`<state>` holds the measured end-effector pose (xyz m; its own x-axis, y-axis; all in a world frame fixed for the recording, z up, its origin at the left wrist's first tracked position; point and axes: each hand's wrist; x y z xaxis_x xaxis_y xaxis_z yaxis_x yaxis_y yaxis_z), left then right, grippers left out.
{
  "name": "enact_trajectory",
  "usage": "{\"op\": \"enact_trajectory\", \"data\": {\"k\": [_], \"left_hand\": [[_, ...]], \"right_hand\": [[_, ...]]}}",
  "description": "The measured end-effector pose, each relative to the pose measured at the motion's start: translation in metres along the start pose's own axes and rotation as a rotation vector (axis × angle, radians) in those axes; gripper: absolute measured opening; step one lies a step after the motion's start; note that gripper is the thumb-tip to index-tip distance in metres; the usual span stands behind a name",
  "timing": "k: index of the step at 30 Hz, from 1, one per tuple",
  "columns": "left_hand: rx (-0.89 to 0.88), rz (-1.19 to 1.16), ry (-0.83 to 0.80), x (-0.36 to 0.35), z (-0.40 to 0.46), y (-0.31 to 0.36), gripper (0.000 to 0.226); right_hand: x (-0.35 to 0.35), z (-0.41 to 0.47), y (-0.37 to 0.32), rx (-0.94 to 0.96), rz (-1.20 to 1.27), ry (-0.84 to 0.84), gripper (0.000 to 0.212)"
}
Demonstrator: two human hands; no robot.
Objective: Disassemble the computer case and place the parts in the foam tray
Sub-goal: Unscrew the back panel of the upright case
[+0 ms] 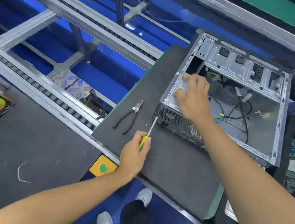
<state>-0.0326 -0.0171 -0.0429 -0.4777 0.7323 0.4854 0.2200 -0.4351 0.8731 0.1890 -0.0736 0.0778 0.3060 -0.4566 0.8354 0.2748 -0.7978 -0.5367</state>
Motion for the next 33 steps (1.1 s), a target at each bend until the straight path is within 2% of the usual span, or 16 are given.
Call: {"op": "enact_trajectory", "data": {"k": [5,10,25,29,33], "left_hand": [[0.036,-0.012,0.005,-0.002,0.004,-0.005,0.015],[0.051,-0.020,-0.062,0.000,0.006,-0.009,0.018],[0.109,-0.082,-0.029,-0.001,0.007,-0.008,0.018],[0.092,-0.061,-0.001,-0.003,0.006,-0.010,0.018],[0.073,0.037,-0.046,-0.002,0.008,-0.008,0.018]], "right_hand": [[-0.005,0.005,0.006,0.016,-0.020,0.065,0.043],[-0.010,0.009,0.009,-0.003,-0.035,0.093,0.045],[-0.010,0.011,0.009,-0.013,-0.044,0.108,0.044],[-0.010,0.011,0.008,-0.027,-0.046,0.110,0.043],[-0.010,0.011,0.008,-0.021,-0.050,0.117,0.042]]}}
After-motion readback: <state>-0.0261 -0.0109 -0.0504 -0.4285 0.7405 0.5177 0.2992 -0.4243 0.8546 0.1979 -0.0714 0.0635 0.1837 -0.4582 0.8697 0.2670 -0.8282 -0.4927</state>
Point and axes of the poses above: each hand's wrist, its own z-axis towards the middle knuckle, its own x-axis out of the back of the hand, y = z × x, and after that the axes turned 13 degrees about -x, right-handed
